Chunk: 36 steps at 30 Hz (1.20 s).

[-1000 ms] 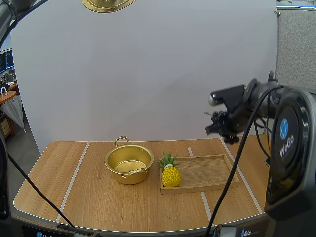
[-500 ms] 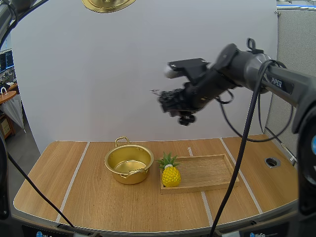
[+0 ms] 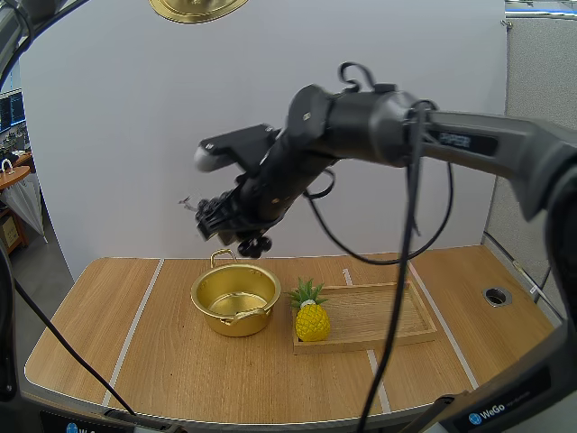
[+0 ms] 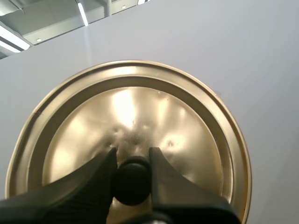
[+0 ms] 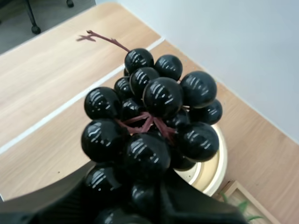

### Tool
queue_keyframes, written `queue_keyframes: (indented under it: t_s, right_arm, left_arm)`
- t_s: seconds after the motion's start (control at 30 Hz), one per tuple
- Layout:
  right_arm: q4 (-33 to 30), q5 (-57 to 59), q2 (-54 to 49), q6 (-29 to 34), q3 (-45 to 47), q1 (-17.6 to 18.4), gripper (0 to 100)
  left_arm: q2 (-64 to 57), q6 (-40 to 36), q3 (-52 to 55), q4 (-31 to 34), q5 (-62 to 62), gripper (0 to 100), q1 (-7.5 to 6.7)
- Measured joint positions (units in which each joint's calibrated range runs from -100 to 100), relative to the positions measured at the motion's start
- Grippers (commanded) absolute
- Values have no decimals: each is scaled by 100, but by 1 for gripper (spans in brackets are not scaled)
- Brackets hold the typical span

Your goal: Open the pot, put the grape inside, and close it

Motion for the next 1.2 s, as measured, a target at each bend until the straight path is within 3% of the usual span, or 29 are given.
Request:
queue_keyframes:
  t_s: [1.2]
  right_arm:
    - [-498, -1833, 2686, 167, 0, 10, 0]
  left_arm:
    - [0, 0, 0, 0, 0, 0, 0]
